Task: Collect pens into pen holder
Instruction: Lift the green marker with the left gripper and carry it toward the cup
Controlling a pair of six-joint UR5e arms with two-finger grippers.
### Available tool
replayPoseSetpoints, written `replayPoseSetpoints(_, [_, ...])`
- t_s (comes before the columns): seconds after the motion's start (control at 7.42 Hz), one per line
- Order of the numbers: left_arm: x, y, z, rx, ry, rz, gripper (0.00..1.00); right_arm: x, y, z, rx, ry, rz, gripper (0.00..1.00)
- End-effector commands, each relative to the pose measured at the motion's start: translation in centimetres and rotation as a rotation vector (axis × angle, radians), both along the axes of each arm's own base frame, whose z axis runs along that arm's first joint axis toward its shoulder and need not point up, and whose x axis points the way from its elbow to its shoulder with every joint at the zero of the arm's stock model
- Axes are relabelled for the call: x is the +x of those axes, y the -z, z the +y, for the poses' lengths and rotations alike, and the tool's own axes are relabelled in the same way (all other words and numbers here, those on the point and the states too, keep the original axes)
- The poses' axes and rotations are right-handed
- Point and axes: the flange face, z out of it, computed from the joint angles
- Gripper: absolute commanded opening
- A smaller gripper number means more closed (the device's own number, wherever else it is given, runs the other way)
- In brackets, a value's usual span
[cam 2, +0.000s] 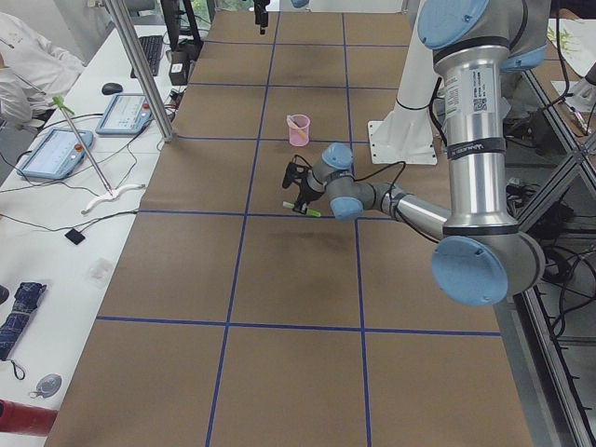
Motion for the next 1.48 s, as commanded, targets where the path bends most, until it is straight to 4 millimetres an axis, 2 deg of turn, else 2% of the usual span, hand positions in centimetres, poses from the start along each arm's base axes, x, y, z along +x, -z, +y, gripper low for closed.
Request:
replayPoseSetpoints(0.0, [3.6, 10.8, -2.6, 0.202, -0.008, 0.128, 0.0, 0.1, -0.4, 0.0, -0.007, -0.003, 0.002, 1.0])
replayPoseSetpoints(0.13, [4.7, 13.5, -2.3, 0.267, 0.023, 0.176, 0.0, 0.1, -0.5, 0.0, -0.01, -0.003, 0.003, 1.0])
replayPoseSetpoints(0.27, [8.9, 16.5, 0.8, 0.332, 0.032, 0.24, 0.0, 0.1, -0.6, 0.0, -0.012, -0.003, 0.004, 1.0])
replayPoseSetpoints(0.4, [12.8, 20.2, 2.6, 0.465, 0.058, 0.243, 0.0, 0.2, -0.6, 0.0, -0.014, -0.007, 0.003, 1.0])
replayPoseSetpoints(0.54, [16.8, 22.4, 2.4, 0.52, 0.084, 0.273, 0.0, 0.2, -0.6, 0.0, -0.025, -0.016, 0.002, 1.0])
replayPoseSetpoints(0.67, [19.7, 22.3, 0.9, 0.538, 0.14, 0.308, 0.0, 0.2, -0.6, 0.0, -0.024, -0.017, 0.003, 1.0])
replayPoseSetpoints(0.81, [21.0, 21.8, 0.3, 0.558, 0.166, 0.35, 0.0, 0.2, -0.7, 0.0, -0.028, -0.018, 0.004, 1.0])
replayPoseSetpoints(0.94, [20.9, 22.5, 0.3, 0.605, 0.164, 0.345, 0.0, 0.4, -0.7, -0.1, -0.033, -0.027, 0.002, 1.0])
replayPoseSetpoints(1.35, [22.0, 21.2, 0.0, 0.6, 0.154, 0.312, 0.0, 0.5, -0.8, -0.1, -0.039, -0.029, 0.004, 1.0])
